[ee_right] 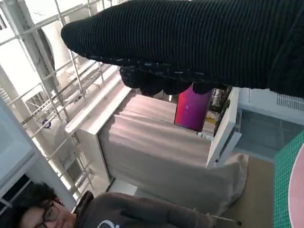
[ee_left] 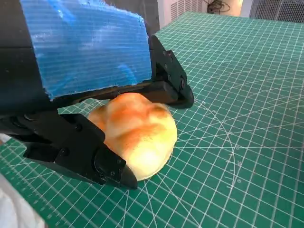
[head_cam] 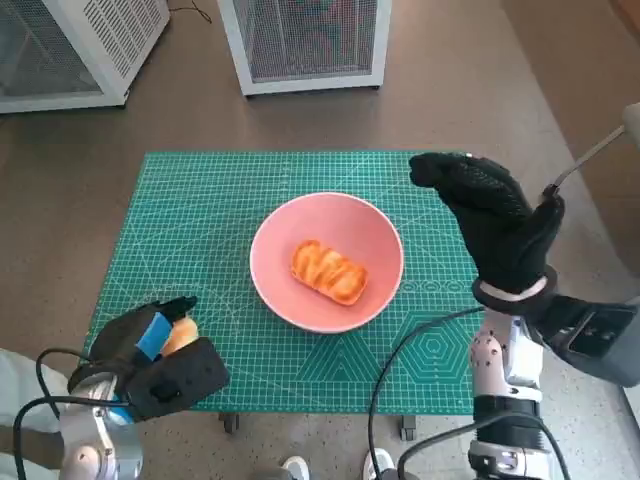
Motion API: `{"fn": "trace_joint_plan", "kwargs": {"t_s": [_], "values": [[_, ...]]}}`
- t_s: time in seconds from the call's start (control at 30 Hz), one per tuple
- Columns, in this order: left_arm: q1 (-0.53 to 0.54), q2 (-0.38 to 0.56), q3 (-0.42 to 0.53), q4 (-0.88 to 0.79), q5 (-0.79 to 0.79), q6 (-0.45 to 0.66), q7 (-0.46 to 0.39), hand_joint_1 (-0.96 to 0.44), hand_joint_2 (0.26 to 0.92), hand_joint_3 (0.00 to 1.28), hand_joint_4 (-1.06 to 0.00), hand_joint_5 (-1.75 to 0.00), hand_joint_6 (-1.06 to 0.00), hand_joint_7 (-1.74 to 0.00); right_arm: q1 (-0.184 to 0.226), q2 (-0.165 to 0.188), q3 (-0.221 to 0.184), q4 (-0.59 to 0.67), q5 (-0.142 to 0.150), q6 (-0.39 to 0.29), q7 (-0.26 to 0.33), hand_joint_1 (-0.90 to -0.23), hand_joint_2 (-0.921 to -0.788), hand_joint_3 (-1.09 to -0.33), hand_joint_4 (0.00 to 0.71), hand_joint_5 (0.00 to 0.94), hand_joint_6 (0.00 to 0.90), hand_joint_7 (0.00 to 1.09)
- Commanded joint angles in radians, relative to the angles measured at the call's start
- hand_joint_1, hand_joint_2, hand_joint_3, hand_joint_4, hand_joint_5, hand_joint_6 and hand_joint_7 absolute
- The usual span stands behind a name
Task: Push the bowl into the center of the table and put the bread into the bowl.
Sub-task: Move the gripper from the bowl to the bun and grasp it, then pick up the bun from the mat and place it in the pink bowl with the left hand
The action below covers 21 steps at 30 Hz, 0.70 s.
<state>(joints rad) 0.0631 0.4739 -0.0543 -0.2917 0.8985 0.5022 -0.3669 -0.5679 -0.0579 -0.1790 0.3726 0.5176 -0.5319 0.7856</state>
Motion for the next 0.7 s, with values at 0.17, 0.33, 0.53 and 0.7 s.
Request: {"fn": "trace_joint_plan", "kwargs": {"t_s": [0.17, 0.33, 0.53, 0.7], "values": [[0.004, 0.016, 0.001, 0.036, -0.028, -0.031, 0.04, 0.01, 0.918, 0.11, -0.67, -1.15, -0.56, -1.13, 0.03, -0.003, 0.005, -0.009, -0.011, 0.013, -0.012, -0.572, -0.921, -0.64, 0.228, 0.0, 0.325, 0.0], [0.021, 0.022, 0.024, -0.009, -0.06, -0.054, 0.048, 0.0, 0.92, 0.07, -0.7, -1.18, -0.61, -1.13, 0.035, -0.004, 0.006, -0.014, -0.016, 0.013, -0.018, -0.569, -0.921, -0.641, 0.227, 0.0, 0.324, 0.0], [0.024, 0.031, 0.036, -0.059, -0.079, -0.054, 0.036, 0.0, 0.92, 0.05, -0.72, -1.17, -0.65, -1.11, 0.036, -0.003, 0.008, -0.014, -0.019, 0.011, -0.022, -0.569, -0.921, -0.641, 0.226, 0.0, 0.324, 0.0], [0.019, 0.037, 0.048, -0.116, -0.093, -0.048, 0.019, 0.0, 0.92, 0.04, -0.72, -1.14, -0.66, -1.12, 0.036, -0.001, 0.008, -0.009, -0.019, 0.01, -0.023, -0.576, -0.921, -0.64, 0.226, 0.0, 0.324, 0.0]]}}
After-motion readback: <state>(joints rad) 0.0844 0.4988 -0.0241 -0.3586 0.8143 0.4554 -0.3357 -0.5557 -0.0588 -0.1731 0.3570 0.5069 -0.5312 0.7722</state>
